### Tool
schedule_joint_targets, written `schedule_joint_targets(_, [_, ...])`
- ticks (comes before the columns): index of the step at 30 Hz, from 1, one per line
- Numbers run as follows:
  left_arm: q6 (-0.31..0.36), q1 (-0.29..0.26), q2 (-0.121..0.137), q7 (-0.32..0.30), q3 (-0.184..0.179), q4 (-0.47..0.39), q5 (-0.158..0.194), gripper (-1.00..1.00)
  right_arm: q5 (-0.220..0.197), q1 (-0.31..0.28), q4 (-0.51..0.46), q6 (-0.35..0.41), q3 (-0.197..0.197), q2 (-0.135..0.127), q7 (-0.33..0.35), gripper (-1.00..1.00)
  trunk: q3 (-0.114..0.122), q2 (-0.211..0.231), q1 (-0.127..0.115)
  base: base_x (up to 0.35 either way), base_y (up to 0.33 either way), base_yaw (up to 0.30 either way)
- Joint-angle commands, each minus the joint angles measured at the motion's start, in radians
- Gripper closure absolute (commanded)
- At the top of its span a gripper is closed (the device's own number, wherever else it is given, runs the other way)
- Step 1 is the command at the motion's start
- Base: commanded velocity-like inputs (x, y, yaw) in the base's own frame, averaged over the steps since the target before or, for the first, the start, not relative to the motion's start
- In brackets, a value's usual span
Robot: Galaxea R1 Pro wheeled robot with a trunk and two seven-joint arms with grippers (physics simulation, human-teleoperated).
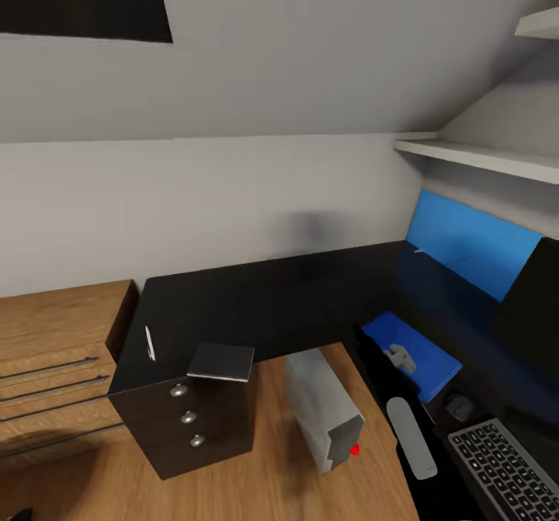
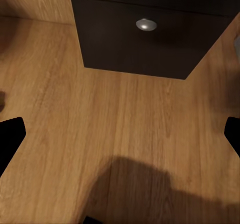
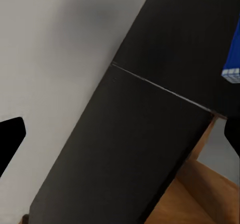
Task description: In the bedroom, organize the workspace by keeping the computer under the desk, ensuring the monitor is on the desk, placing the keyboard on the desk next to the monitor, placing the mouse on the desk next to the keyboard, moving the folder from the swivel chair onto the desk next to the mouse, stacking the notebook on top of the folder with the pen on top of the notebook, and positioning the swivel chair next to the desk.
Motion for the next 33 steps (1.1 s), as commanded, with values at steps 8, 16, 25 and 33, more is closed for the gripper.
schedule_joint_targets(8, [0.012, -0.001, 0.000, 0.006, -0.007, -0.004, 0.004, -1.00, -0.006, 0.001, -0.003, 0.159, 0.072, 0.001, -0.004, -1.00, 0.024, 0.055, -0.031, 0.000, 0.000, 0.000])
schedule_joint_targets(16, [0.105, -0.001, -0.002, 0.006, -0.005, -0.004, 0.001, -1.00, -0.004, 0.001, 0.008, 0.218, 0.207, 0.002, -0.008, -1.00, 0.049, 0.111, -0.061, 0.000, 0.000, 0.000])
schedule_joint_targets(25, [0.137, -0.001, -0.008, 0.006, -0.004, -0.004, -0.001, -1.00, 0.015, 0.004, 0.128, 0.221, 0.343, 0.001, -0.011, -1.00, 0.077, 0.174, -0.096, 0.000, 0.000, 0.000])
schedule_joint_targets(33, [0.141, -0.001, -0.015, 0.009, -0.003, -0.004, 0.000, -1.00, 0.154, 0.005, 0.271, 0.215, 0.469, 0.001, -0.013, -1.00, 0.102, 0.230, -0.126, 0.000, 0.000, 0.000])
